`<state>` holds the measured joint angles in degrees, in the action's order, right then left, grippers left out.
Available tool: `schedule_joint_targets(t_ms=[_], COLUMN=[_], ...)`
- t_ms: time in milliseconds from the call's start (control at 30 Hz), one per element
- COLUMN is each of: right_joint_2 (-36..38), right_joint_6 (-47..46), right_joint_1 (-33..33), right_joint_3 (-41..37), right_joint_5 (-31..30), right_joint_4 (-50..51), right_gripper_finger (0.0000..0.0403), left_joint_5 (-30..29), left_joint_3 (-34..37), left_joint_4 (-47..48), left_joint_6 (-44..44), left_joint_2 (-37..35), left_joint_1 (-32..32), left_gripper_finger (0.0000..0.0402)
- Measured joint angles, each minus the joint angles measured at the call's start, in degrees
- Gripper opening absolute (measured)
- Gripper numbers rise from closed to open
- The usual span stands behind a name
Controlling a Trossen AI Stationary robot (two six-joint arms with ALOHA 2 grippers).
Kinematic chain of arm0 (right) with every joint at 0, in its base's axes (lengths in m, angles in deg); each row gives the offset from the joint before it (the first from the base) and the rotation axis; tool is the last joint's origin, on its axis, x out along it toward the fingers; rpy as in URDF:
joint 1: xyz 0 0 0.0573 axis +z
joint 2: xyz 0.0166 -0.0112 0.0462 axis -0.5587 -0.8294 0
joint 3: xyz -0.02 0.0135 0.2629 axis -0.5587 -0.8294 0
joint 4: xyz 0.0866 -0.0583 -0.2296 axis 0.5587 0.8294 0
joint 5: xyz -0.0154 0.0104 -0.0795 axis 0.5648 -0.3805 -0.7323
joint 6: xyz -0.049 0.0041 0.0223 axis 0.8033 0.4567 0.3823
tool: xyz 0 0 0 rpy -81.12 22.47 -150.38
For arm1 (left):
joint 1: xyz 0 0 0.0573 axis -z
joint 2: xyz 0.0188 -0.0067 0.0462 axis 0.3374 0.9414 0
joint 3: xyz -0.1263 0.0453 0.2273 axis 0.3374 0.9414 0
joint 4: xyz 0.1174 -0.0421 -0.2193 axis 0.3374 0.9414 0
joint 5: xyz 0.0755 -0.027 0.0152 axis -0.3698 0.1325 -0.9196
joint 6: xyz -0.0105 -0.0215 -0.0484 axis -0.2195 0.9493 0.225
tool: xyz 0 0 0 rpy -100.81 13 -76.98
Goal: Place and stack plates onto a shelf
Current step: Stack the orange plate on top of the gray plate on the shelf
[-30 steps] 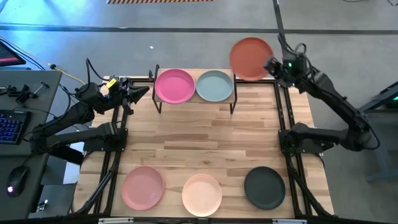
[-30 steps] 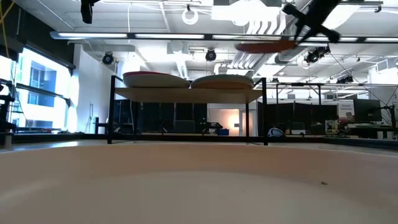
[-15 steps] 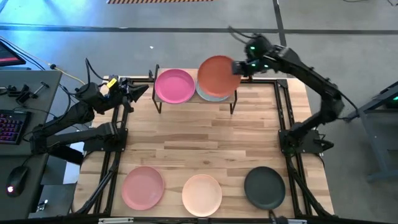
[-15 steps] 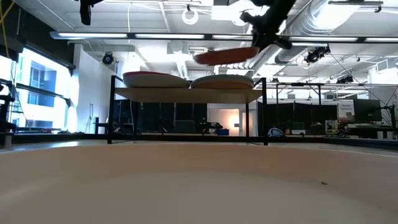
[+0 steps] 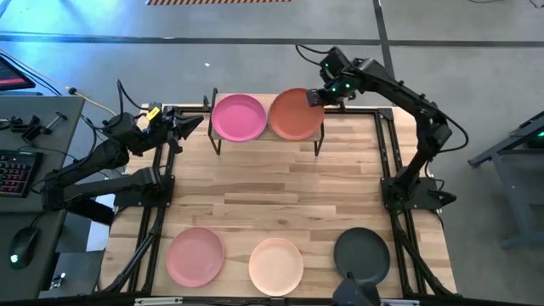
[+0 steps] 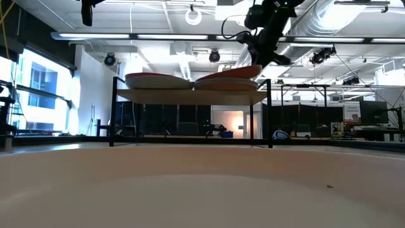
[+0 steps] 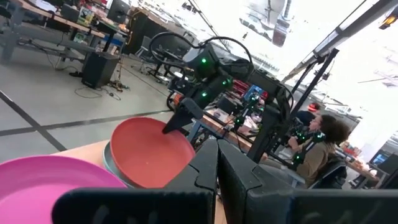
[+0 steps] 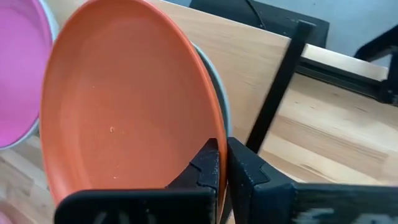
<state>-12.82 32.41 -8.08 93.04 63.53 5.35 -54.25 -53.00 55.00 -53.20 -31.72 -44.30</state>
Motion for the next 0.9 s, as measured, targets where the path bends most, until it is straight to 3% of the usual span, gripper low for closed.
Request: schedule_joint_targets(t_ms=[433, 900], right_joint_2=[0.0, 3.0], right_joint_6=[0.5, 4.3], right_joint_1=[0.5, 0.5], right_joint_3=[0.0, 0.1], right_joint_5=[-0.2, 1.2], right_joint_4=[-1.4, -0.2], right_gripper_finger=[0.0010, 0.0191], left_joint_5=[0.0, 0.0], left_joint_3=[0.0, 0.0], left_joint_4=[0.0, 0.0], left_joint_6=[0.0, 0.0], left_joint_2=[0.0, 0.0], left_joint_1=[0.0, 0.0], left_gripper_finger=[0.0000, 0.0000])
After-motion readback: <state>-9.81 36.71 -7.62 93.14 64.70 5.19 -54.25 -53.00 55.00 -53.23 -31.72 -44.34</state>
